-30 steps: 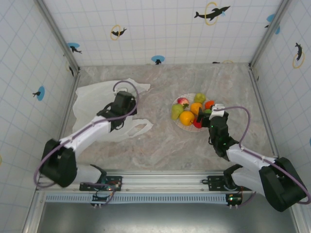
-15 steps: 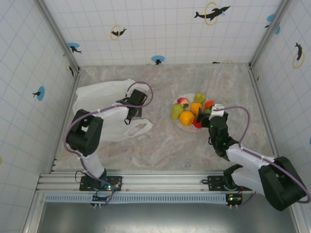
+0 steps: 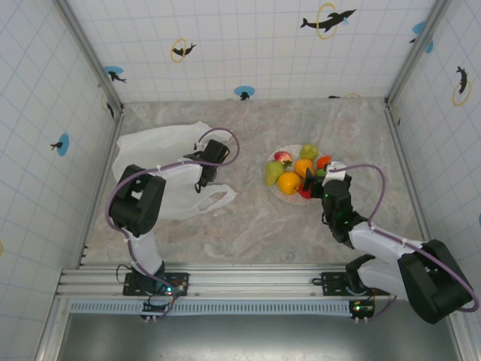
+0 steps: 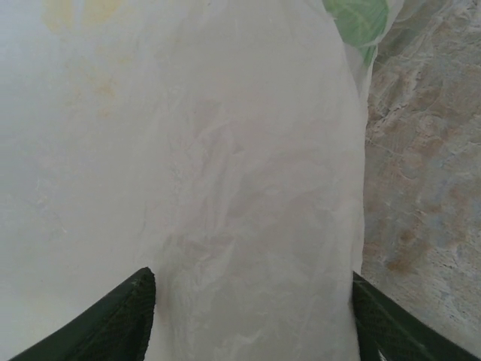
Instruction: Place the fruits into the plastic bag
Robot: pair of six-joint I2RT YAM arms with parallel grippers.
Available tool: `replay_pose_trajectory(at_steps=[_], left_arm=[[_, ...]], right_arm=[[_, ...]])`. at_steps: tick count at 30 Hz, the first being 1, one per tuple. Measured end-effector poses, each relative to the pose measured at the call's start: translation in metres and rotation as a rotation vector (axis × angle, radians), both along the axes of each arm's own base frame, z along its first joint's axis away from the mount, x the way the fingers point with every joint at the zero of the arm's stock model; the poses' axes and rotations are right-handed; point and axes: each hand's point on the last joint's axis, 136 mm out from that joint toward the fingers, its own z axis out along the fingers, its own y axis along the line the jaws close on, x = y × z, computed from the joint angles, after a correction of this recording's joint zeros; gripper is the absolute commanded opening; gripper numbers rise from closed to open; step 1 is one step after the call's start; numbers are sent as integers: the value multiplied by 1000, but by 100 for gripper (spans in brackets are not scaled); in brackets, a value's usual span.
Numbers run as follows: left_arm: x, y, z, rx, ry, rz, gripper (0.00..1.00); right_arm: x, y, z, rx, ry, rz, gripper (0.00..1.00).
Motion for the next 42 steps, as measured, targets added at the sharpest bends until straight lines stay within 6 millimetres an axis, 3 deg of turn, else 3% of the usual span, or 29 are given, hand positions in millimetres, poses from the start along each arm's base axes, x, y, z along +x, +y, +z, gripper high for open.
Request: replay_pose_trajectory(at_steps=[10,13,18,22,24,28,33,35,39,42], left_arm=[[5,9,1,14,-22,27,21],[7,15,-1,7,-23,41,0],[0,2,11,-133,-44,0,0],[-4,-24,63,-365,-142,-69,0],[-3,-35,92,-468,-199,-101,0],[-8,-44,128,-619,-243,-151,0],[-12,-39,131,-716,-191,-174,0],[-14,-37,129,-750,-164,-179,0],[-16,-34,135,-825,-144,-202,0],[-17,-37,141,-865,-139,-225,0]], right_arm=[[0,0,-1,1,2,0,100],[0,0,0,-5,0,0,100],[-1,-6,12,-30,-35,-15,100],[-3,1,27,-25,-73,31,98],[-3,17,34,-14,-84,109,98],[-11,79,48,-4,-92,374,99],[-25,160,60,-38,-69,667,98],[-27,180,62,-47,-60,740,97],[-30,200,54,-85,-13,808,97],[-21,195,46,-125,43,773,98]])
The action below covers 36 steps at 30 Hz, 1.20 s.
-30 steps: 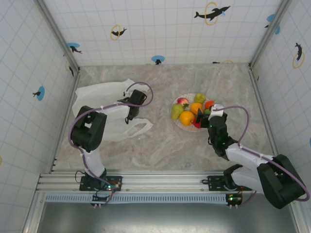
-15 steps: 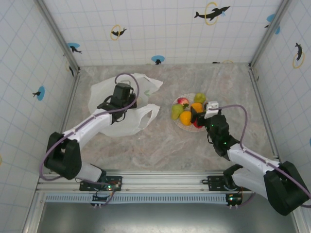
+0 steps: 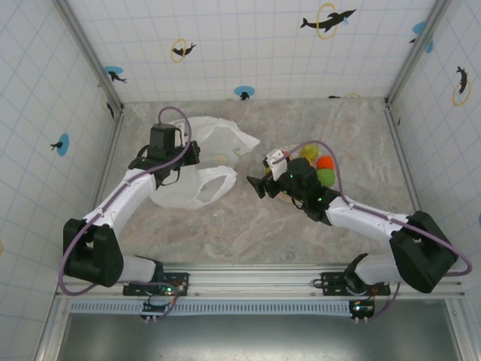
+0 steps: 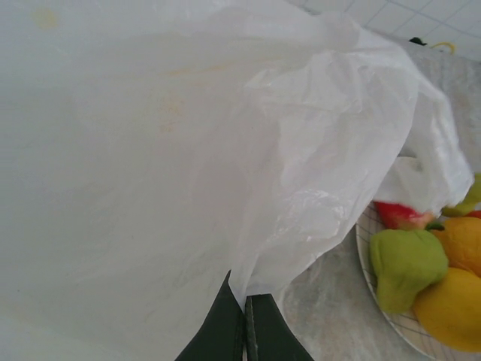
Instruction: Place the fruits into the plastic bag
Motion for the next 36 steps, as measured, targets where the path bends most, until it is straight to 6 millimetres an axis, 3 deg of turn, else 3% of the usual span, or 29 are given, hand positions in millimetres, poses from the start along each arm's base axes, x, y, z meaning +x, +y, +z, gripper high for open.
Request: replay_pose_trajectory(at_steps=[6,10,16,26,36], left_arm=[[1,-13,16,-56,-22,-54,0],[3,-17,17,-81,-22,-62,0],[5,-22,18,-118,-33,-71,0],[0,-15,1,-145,11,-63,0],[0,-6,3,-149,2,-43,0]], right_arm=[[32,-48,-10,-85,103,-185,97],[42,-73,-23,-167,189,-299,95],[51,-58,-43,-241,328,-344,90],[74,-33,-80,-330,480,-408,87],[84,-29,-102,-419,520,-447,86]])
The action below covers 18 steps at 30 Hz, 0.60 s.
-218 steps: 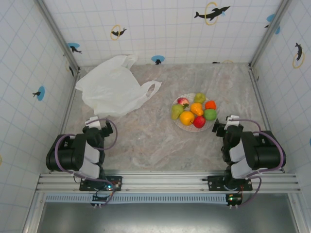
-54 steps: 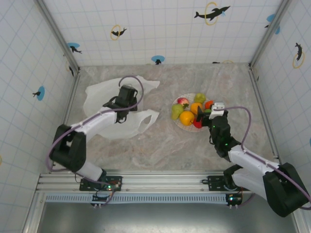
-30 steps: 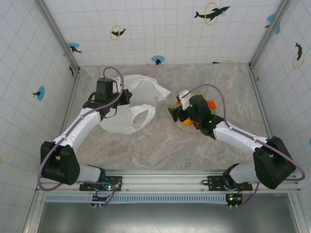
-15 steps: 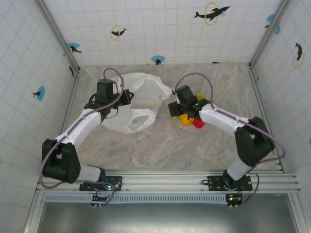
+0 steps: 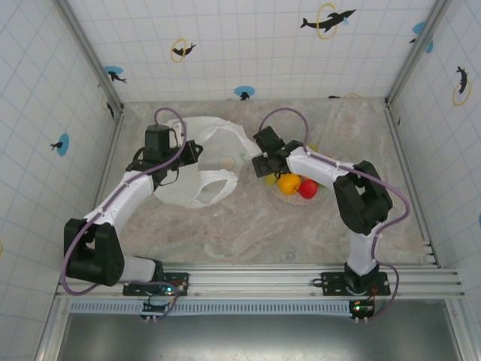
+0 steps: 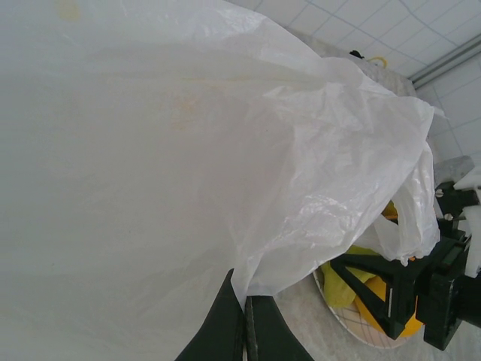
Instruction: Place the fruits into the plastic bag
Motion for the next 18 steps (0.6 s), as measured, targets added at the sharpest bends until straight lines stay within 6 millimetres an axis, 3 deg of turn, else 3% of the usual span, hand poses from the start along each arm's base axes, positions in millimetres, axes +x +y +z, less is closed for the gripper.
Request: replay_pose_trajectory(at_steps=[18], left_arm=[[-1,-1,1,-17,8,-9,0]], right_arm=[[-6,-5,-26,-55,56,-7,81]])
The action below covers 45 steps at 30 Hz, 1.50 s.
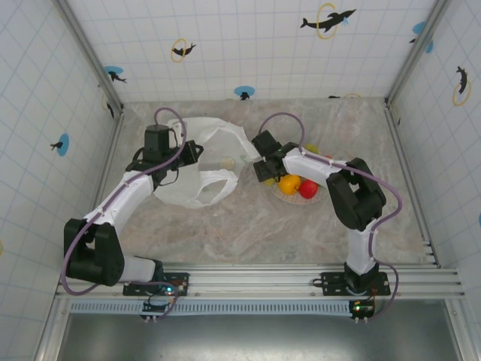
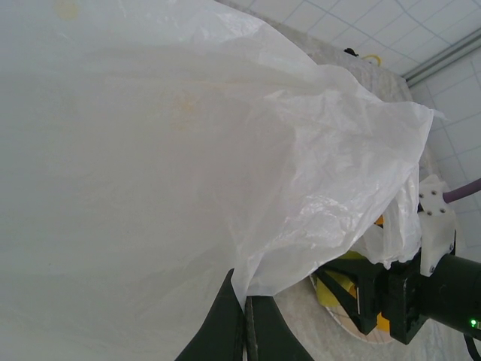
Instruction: Place the fruits into the plastic bag
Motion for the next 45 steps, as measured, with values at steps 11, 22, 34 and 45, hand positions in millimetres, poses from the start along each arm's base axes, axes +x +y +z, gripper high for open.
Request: replay_pose_trajectory(at_steps=[11,22,34,45], left_arm=[[0,1,-1,-8,9,6,0],[-1,1,-3,-11,15,5,0],[-3,-5,2,-57,15,-18,0],[-8,-15,9,-118,22,-66,0]], right_arm=[[3,-1,0,4,-1,-8,62],[8,2,25,86,-51,-7,57],[-37,-24,99,269,-265,64,53],[-88,45,97,358,-314,452,53]])
